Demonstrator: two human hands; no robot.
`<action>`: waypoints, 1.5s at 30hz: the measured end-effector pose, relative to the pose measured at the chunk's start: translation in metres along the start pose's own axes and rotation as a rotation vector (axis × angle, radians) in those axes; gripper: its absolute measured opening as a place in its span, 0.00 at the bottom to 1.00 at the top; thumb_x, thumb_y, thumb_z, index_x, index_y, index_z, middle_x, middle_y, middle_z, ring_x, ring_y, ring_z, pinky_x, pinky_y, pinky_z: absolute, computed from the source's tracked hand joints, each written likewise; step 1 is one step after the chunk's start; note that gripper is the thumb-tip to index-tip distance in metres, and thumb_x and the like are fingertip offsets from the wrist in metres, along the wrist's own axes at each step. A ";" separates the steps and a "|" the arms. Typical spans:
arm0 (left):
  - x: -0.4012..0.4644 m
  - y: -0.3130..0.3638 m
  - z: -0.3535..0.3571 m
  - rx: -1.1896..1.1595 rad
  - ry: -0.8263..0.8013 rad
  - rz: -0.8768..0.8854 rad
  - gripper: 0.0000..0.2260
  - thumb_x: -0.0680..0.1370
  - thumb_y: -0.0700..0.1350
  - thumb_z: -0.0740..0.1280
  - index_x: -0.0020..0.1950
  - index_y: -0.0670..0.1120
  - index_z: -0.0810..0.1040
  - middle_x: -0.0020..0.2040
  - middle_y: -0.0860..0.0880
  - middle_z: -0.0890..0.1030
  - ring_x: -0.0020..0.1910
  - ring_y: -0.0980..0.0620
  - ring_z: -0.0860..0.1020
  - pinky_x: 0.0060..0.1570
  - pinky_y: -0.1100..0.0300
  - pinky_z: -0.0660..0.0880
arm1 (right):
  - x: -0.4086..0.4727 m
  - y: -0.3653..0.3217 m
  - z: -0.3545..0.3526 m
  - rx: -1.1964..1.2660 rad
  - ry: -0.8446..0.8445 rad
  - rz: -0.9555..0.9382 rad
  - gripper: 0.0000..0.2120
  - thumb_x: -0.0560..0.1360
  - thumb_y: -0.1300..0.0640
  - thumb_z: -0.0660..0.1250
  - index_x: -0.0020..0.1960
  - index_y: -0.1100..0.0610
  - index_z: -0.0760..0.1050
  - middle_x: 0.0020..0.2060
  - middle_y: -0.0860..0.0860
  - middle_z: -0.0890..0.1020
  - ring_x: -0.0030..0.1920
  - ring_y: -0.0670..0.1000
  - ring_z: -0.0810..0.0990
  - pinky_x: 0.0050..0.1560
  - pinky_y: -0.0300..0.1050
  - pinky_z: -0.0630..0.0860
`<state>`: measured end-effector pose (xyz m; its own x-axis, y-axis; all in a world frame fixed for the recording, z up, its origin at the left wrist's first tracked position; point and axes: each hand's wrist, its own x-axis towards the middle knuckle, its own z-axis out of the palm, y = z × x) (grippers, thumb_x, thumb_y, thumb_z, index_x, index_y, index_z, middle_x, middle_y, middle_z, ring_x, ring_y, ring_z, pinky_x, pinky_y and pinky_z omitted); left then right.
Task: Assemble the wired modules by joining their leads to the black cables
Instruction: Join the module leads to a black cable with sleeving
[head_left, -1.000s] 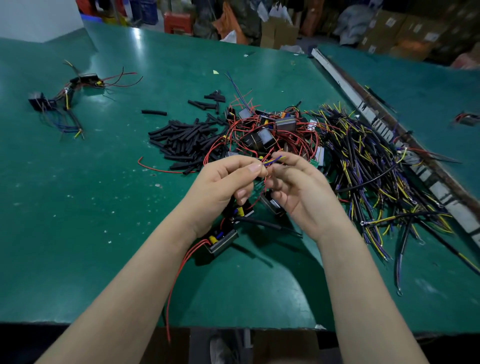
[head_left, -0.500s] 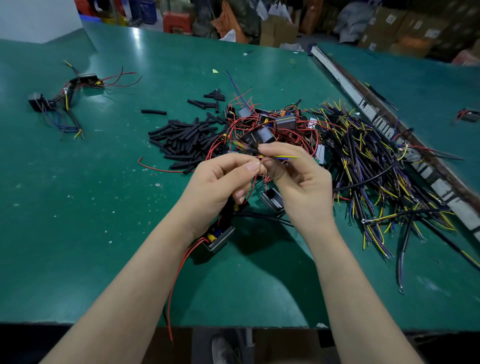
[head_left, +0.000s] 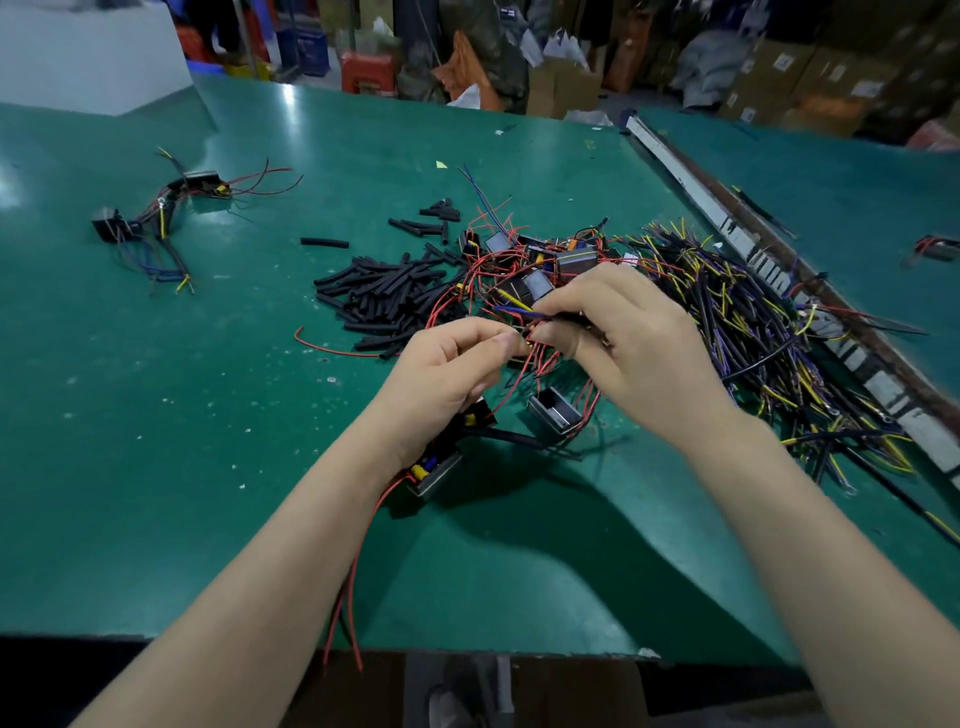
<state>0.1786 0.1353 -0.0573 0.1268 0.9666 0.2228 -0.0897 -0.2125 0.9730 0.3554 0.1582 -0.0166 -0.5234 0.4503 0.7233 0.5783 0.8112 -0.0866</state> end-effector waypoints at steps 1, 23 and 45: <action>0.001 0.000 0.000 -0.002 -0.004 -0.027 0.08 0.80 0.39 0.62 0.42 0.45 0.78 0.22 0.58 0.63 0.22 0.60 0.58 0.23 0.67 0.55 | 0.000 0.000 -0.002 -0.041 -0.023 -0.025 0.07 0.77 0.60 0.68 0.53 0.61 0.81 0.42 0.56 0.81 0.42 0.58 0.79 0.39 0.53 0.77; -0.002 0.048 -0.001 1.460 -0.223 1.252 0.08 0.76 0.38 0.65 0.38 0.41 0.81 0.28 0.49 0.74 0.26 0.47 0.71 0.29 0.58 0.65 | 0.011 -0.001 -0.050 0.373 -0.796 0.417 0.09 0.78 0.61 0.64 0.43 0.54 0.81 0.25 0.42 0.73 0.25 0.42 0.66 0.28 0.31 0.61; 0.007 0.009 0.007 0.088 -0.129 -0.199 0.14 0.81 0.45 0.60 0.41 0.48 0.83 0.30 0.52 0.78 0.30 0.57 0.72 0.34 0.69 0.71 | -0.022 -0.007 -0.019 -0.112 -0.112 0.169 0.07 0.77 0.56 0.67 0.52 0.56 0.82 0.40 0.52 0.80 0.41 0.55 0.80 0.37 0.52 0.77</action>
<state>0.1859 0.1387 -0.0468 0.2588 0.9656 0.0270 0.0354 -0.0374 0.9987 0.3744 0.1356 -0.0192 -0.4754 0.6200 0.6242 0.7265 0.6768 -0.1189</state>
